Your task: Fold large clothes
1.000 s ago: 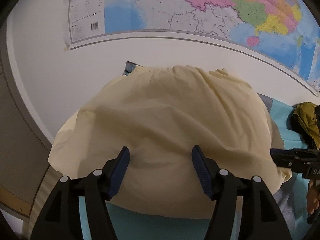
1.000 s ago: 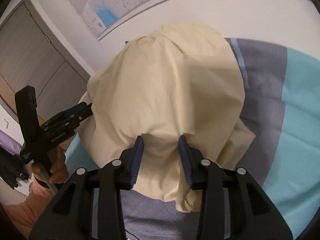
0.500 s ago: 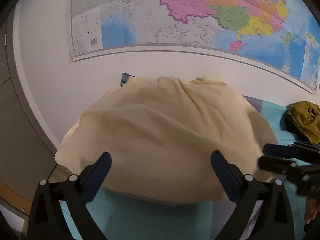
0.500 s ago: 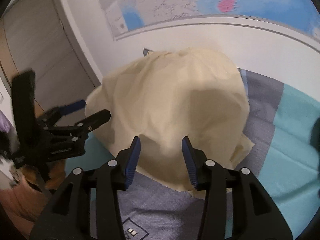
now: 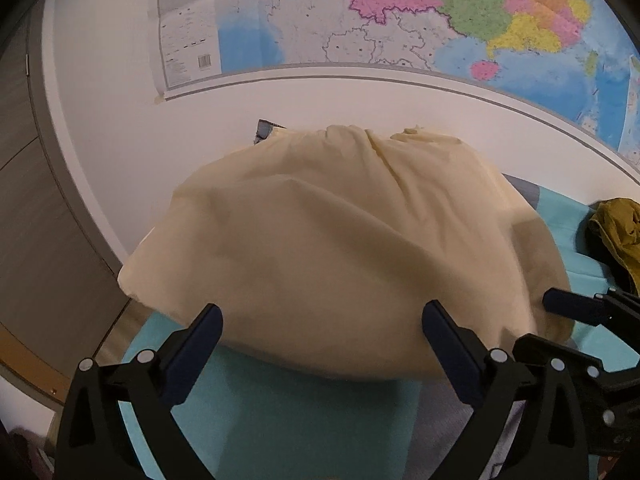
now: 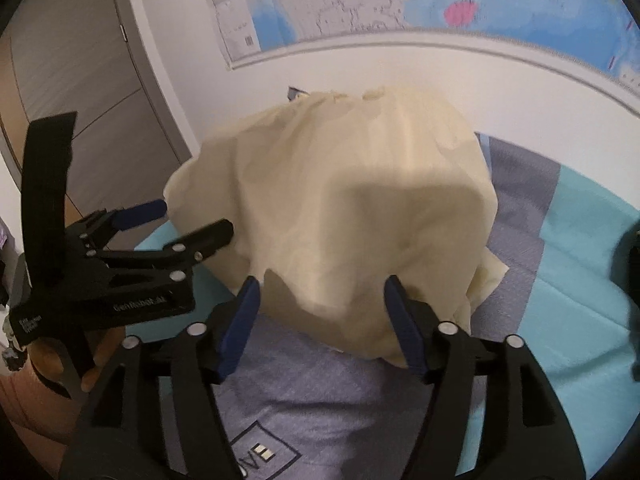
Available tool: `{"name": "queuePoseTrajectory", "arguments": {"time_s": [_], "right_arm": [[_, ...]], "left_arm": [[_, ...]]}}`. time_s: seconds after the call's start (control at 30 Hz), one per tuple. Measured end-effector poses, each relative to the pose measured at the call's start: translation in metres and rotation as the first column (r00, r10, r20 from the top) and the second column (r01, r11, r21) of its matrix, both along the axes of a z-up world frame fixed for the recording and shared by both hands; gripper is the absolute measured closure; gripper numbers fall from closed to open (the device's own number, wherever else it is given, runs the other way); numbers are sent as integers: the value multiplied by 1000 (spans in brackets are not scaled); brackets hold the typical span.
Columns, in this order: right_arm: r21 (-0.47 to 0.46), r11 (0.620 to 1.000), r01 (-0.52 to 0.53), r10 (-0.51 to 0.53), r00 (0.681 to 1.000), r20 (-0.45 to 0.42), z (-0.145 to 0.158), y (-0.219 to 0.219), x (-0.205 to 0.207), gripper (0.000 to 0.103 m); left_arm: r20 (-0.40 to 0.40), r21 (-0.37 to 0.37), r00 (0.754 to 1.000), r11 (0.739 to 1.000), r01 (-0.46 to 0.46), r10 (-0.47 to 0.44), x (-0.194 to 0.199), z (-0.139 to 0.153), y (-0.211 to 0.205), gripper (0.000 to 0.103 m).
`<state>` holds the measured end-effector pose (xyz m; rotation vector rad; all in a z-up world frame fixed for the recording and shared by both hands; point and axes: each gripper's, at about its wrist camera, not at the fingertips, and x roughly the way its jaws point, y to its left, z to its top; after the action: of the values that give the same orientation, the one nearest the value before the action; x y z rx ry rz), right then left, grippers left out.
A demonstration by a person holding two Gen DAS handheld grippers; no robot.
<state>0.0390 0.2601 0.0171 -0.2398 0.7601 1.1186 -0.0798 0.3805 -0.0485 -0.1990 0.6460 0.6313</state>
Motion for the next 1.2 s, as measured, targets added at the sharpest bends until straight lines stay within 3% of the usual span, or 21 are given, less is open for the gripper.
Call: {"name": "queuePoseTrajectory", "arguments": {"time_s": [0.27,0.43,0.6,1.2], "right_arm": [[44,999,19,-22,998,61,13,-23,-22,19],[60,997,40,-44,997,65,14,-37,-32,17],[93,994,55,-63,994,84,21,-51,-42,5],[125,990,64,-77,992,103,29,-86,-70,5]], "left_arm": [[26,-22,998,998,-54,54,-25,4,-23,7],[49,-1,997,998,-64,64,-40,11,-40,7],[76,0,994,997,-79,79,-54,19,-55,7],[97,39,990,994,-105,101,-82,31,-90,7]]}}
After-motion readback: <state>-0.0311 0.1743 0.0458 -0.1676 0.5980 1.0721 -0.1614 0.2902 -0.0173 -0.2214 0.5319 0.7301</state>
